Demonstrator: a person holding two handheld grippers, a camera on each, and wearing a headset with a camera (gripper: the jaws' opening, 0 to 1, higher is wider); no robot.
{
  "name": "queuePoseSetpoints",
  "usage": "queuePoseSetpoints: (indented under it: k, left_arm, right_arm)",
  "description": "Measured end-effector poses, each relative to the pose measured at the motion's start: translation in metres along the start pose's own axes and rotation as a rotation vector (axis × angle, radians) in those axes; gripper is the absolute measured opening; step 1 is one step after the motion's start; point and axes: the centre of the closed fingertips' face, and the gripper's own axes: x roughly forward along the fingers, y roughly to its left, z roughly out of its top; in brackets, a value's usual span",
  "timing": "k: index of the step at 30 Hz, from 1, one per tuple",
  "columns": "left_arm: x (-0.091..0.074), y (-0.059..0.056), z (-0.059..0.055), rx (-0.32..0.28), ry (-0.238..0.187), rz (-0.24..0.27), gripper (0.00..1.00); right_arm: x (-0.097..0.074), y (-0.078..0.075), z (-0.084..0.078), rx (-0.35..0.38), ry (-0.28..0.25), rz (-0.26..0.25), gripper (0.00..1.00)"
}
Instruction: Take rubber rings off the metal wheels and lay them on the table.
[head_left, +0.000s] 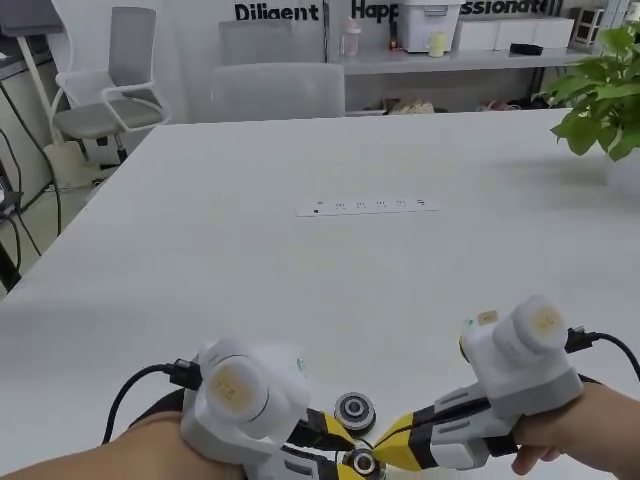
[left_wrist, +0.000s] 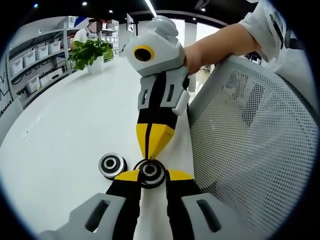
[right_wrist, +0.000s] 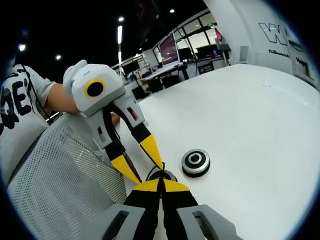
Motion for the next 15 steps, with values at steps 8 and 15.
queuePoseSetpoints:
  k: [8,15]
  left_arm:
    - [-0.017,0.003,0.005,0.002,-0.027,0.018,0.19]
    - [-0.034,0.004,0.009,-0.023,-0.065,0.041,0.23]
  right_arm:
    - [-0.001,0.0,0.003,0.001,-0.014,0.002,0.0]
    - [-0.002,0.001,0.005,0.0,-0.02,0.003,0.0]
